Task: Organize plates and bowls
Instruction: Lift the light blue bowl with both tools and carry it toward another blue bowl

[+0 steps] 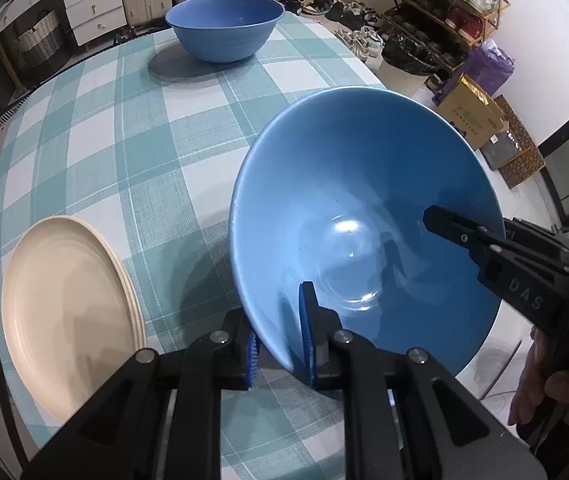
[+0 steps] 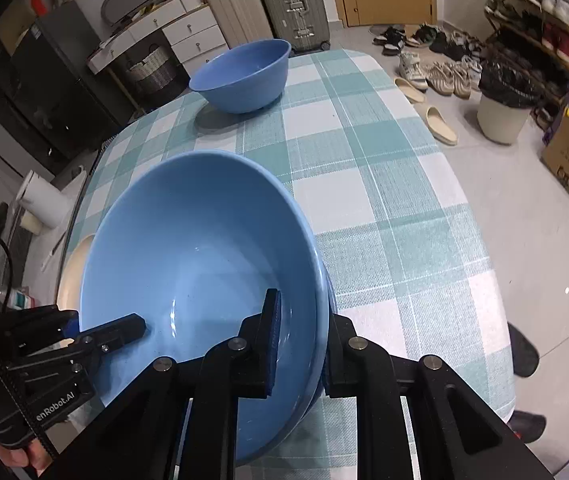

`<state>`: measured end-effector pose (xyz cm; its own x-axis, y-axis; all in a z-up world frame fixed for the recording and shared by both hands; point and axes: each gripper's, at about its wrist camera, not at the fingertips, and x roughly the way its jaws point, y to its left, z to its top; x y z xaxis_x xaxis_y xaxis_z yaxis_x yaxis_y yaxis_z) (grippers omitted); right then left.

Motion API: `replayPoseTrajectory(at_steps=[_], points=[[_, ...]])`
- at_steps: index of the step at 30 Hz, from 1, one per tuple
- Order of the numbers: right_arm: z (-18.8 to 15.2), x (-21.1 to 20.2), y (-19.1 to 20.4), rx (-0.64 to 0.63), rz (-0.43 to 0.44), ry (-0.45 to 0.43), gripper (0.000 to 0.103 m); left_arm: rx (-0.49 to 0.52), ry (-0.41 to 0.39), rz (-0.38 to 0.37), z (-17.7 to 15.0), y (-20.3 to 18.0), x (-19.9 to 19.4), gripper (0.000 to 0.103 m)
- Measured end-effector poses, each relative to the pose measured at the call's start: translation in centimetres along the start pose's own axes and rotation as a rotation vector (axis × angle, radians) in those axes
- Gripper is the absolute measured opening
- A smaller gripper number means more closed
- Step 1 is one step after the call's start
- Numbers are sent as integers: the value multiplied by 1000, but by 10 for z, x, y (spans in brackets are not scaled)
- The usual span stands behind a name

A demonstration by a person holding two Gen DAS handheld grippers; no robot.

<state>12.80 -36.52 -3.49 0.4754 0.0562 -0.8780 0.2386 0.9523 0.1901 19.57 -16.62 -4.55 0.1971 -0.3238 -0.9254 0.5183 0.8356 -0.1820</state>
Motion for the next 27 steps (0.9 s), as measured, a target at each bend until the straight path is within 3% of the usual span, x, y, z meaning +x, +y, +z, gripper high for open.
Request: replayPoseTrajectory(at_steps=[14,18,27], points=[[-10,-8,17,-106,-60,-48,16,-23,-9,19,-4,3,-6,16],[-8,-11,11,-86,-65,-52,17,-35,-26,59,-5,6,-8,16],[-4,-17,-7,-17,-20,-53,19,-66,-15,21,-9,12,0,17]])
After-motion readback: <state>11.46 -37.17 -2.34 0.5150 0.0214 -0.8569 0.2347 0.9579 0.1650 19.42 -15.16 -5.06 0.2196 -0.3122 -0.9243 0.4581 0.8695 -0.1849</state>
